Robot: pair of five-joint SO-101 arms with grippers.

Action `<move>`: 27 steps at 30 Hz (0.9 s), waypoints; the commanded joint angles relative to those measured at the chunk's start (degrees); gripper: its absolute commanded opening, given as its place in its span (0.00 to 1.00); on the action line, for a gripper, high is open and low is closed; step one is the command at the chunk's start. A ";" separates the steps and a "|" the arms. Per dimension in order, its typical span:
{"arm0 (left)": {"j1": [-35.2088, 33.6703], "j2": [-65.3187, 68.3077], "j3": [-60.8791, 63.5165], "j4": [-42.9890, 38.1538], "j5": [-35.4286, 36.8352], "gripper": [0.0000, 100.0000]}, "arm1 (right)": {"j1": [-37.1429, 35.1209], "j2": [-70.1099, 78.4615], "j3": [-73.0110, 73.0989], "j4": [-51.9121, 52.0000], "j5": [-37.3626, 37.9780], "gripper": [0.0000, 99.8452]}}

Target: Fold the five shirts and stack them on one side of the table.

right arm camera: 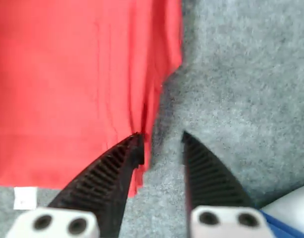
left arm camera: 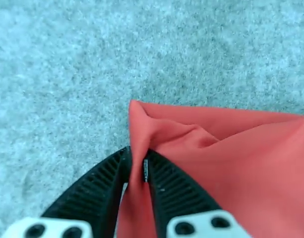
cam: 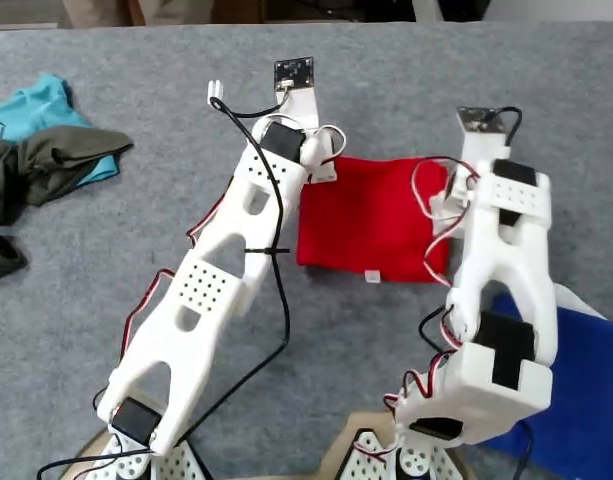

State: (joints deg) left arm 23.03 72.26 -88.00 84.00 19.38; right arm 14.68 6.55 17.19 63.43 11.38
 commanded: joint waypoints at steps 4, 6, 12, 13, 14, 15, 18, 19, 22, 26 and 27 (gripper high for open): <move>-0.79 -3.21 4.48 -2.64 0.18 0.02 | 0.48 6.11 -3.74 -1.23 1.32 0.16; -0.79 -3.21 5.63 -3.25 0.18 0.02 | 0.40 9.27 -6.37 0.18 1.32 0.16; -0.88 -3.21 6.33 -4.13 0.18 0.02 | 0.66 9.80 -11.03 4.48 0.88 0.16; -0.88 -3.21 6.33 -4.40 0.18 0.02 | 0.75 9.01 -10.77 4.75 0.88 0.16; -0.88 -3.21 6.33 -4.48 0.18 0.02 | 0.84 8.04 -10.51 4.92 0.79 0.16; -0.88 -3.21 6.33 -4.48 0.18 0.02 | 0.92 6.90 -10.15 5.19 0.44 0.16; -0.88 -3.21 6.33 -4.48 0.18 0.02 | 0.84 3.03 -8.66 6.51 -0.70 0.16; -0.88 -3.21 6.33 -4.48 0.18 0.02 | 0.75 1.63 -8.13 6.95 -1.58 0.16; -1.41 -3.12 6.59 -4.48 0.09 0.02 | 0.75 -2.68 -5.85 8.18 -4.92 0.16; -1.05 -2.07 7.30 -4.48 -0.35 0.02 | -1.19 -6.90 -2.24 6.86 -7.56 0.16; -1.05 -1.98 6.68 -4.48 -1.05 0.02 | -2.24 -6.73 -1.10 5.71 -8.26 0.16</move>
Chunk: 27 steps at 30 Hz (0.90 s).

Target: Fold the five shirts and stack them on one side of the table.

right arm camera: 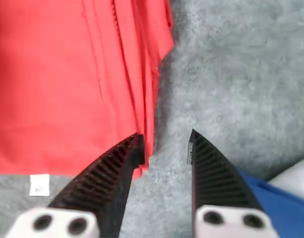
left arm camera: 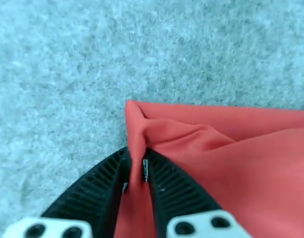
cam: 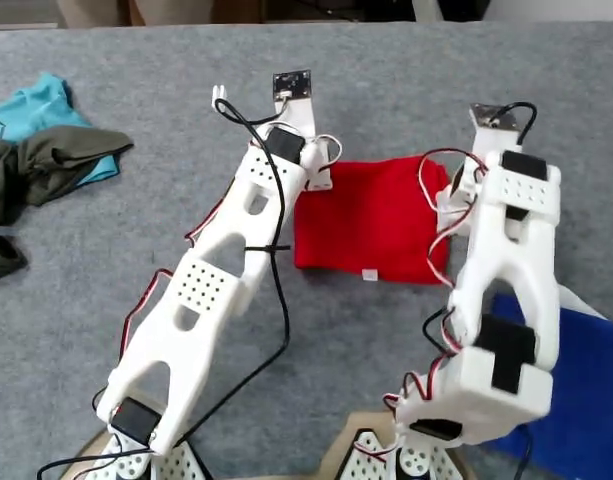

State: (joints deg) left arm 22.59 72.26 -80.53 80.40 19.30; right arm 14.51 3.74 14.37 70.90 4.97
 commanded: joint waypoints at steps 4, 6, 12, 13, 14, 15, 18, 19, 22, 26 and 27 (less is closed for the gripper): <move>-0.97 -1.45 -2.55 -0.62 -1.41 0.02 | -5.14 1.36 4.44 -9.32 -4.57 0.16; -0.97 -1.45 -2.73 -0.53 -1.41 0.02 | -5.32 6.29 3.12 -10.64 -5.27 0.16; -0.88 -1.45 -2.73 -0.44 -1.41 0.02 | -3.03 17.71 -6.46 -8.00 -5.98 0.16; -0.79 -1.45 -2.73 -0.44 -1.41 0.02 | -2.95 18.07 -7.16 -7.47 -5.98 0.16; -0.79 -1.36 -2.73 -0.44 -1.49 0.02 | -2.77 18.15 -7.16 -7.56 -5.98 0.16; -0.79 -1.36 -2.64 -0.44 -1.58 0.02 | -2.59 18.24 -7.16 -7.56 -5.98 0.16; -0.88 -1.36 -1.49 -0.70 -2.73 0.02 | -2.33 18.24 -7.25 -7.30 -5.98 0.16; -0.79 -1.36 -1.14 -0.70 -2.99 0.02 | -2.33 18.33 -7.25 -7.12 -5.98 0.16; -0.70 -1.36 -1.14 -0.44 -2.99 0.02 | -2.33 18.95 -7.69 -5.80 -5.80 0.16; -0.62 -1.36 -1.05 -0.44 -2.90 0.02 | -2.33 21.41 -9.89 -1.58 -5.54 0.16; -0.62 -1.36 -1.05 -0.35 -2.64 0.02 | -2.24 22.29 -10.86 -0.70 -5.54 0.15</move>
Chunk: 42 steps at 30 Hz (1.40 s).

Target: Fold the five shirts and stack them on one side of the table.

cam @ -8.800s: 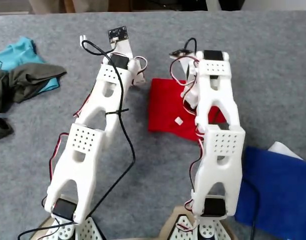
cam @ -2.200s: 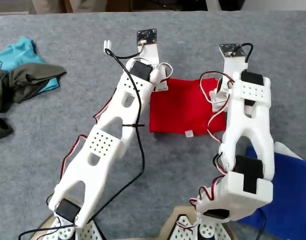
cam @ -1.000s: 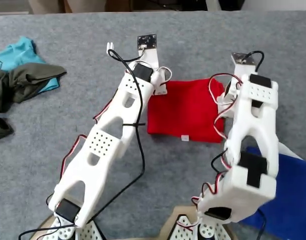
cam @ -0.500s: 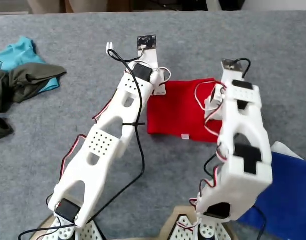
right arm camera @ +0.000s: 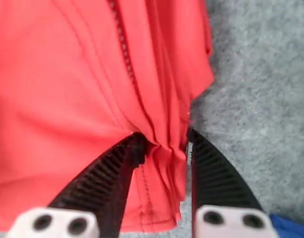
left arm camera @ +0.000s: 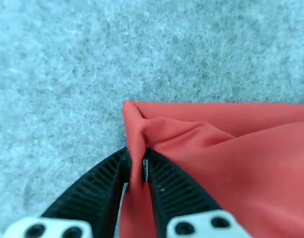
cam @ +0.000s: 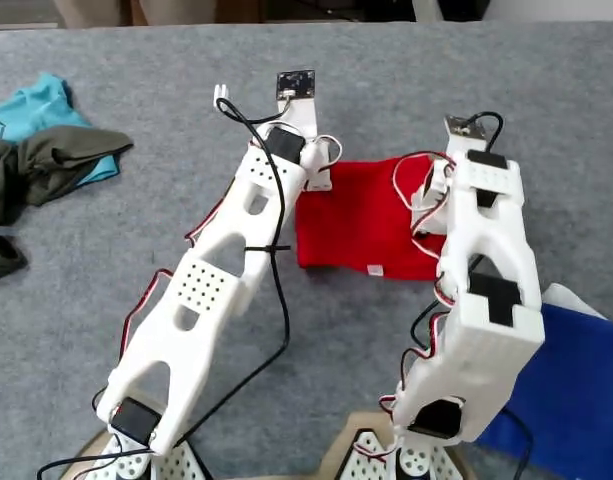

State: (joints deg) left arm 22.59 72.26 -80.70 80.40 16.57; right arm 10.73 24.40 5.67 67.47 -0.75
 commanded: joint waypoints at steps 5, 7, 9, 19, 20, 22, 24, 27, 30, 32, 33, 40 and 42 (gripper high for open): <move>-0.53 -1.36 0.26 0.53 1.32 0.02 | 2.07 5.76 -7.34 6.42 -0.35 0.02; -0.53 -1.36 0.26 0.70 1.32 0.02 | 2.33 6.99 -9.01 7.56 -0.35 0.01; -0.53 -1.36 0.26 0.70 1.32 0.02 | 2.42 7.78 -9.98 8.35 -0.35 0.00; -0.88 -1.45 -0.18 0.44 1.32 0.02 | 2.51 6.81 -10.68 7.21 0.18 0.00; -0.88 -1.63 -0.18 0.53 1.32 0.02 | 2.59 5.76 -10.15 7.12 0.62 0.00; -0.97 -1.98 -0.18 0.70 1.14 0.02 | 2.59 2.59 -9.10 6.86 1.85 0.00; -1.05 -1.98 -0.26 0.79 1.05 0.02 | 2.51 -1.27 -8.75 6.86 2.02 0.00; -1.14 -1.98 -3.25 2.20 1.05 0.02 | 2.15 -6.99 -8.66 7.12 2.02 0.00; -1.58 -1.98 -9.49 5.54 1.14 0.02 | 2.15 -11.38 -8.48 8.09 2.11 0.00; -1.85 -1.98 -15.03 8.00 1.05 0.02 | 2.15 -14.29 -7.60 8.62 2.11 0.00; -1.93 -2.07 -15.82 8.62 1.05 0.02 | 2.15 -15.78 -7.25 8.70 2.11 0.00; -1.58 -5.76 -14.24 10.29 1.41 0.02 | 2.07 -24.84 -2.59 8.97 2.11 0.00; -0.62 -6.02 -14.77 10.55 2.64 0.02 | 2.15 -26.77 -0.92 8.97 2.37 0.00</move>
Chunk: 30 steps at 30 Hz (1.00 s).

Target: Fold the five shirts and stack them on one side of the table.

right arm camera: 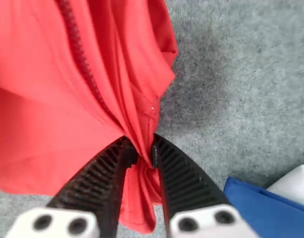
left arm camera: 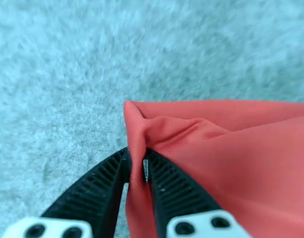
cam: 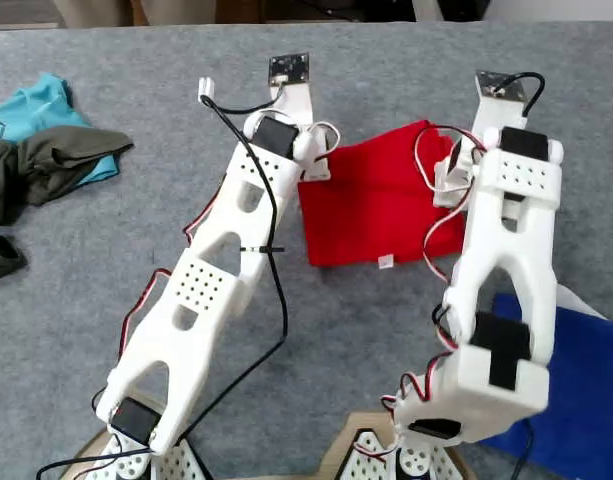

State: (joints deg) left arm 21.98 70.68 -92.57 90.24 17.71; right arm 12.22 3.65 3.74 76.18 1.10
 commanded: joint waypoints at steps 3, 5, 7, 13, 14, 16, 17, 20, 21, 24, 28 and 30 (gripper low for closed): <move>1.93 -7.34 -2.37 2.02 2.46 0.02 | 1.19 -8.57 2.77 0.26 1.05 0.00; 3.60 -9.19 -2.29 2.37 2.55 0.02 | 2.77 -10.24 3.47 0.79 1.14 0.00; 5.36 -10.95 -2.37 2.37 2.64 0.02 | 6.02 -11.82 3.30 2.20 2.20 0.00; 11.87 -15.16 -2.29 2.29 4.04 0.02 | 18.07 -17.71 3.74 7.30 7.03 0.00; 13.01 -15.25 -2.29 2.11 4.57 0.02 | 20.18 -18.77 4.00 8.00 7.91 0.00; 15.30 -15.43 -2.37 1.85 4.75 0.02 | 24.75 -20.97 5.05 8.79 10.11 0.00; 16.53 -15.25 -2.37 1.49 4.66 0.02 | 27.21 -21.85 5.76 9.05 11.60 0.00; 20.40 -15.16 -2.29 0.88 4.66 0.02 | 34.68 -24.40 8.75 9.14 15.91 0.00; 21.71 -15.16 -2.29 0.70 4.66 0.02 | 37.23 -25.10 9.63 9.14 17.32 0.00; 25.23 -15.16 -2.29 0.18 4.66 0.02 | 44.62 -26.51 11.91 8.97 21.27 0.00; 28.75 -15.16 -2.20 -1.05 4.66 0.02 | 54.46 -26.42 12.26 8.70 25.93 0.00; 30.24 -15.16 -1.67 -2.02 4.66 0.02 | 58.51 -26.42 12.26 7.65 27.34 0.00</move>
State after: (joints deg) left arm 51.08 59.43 -92.84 89.80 22.02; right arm 63.56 -20.09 15.87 85.23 26.24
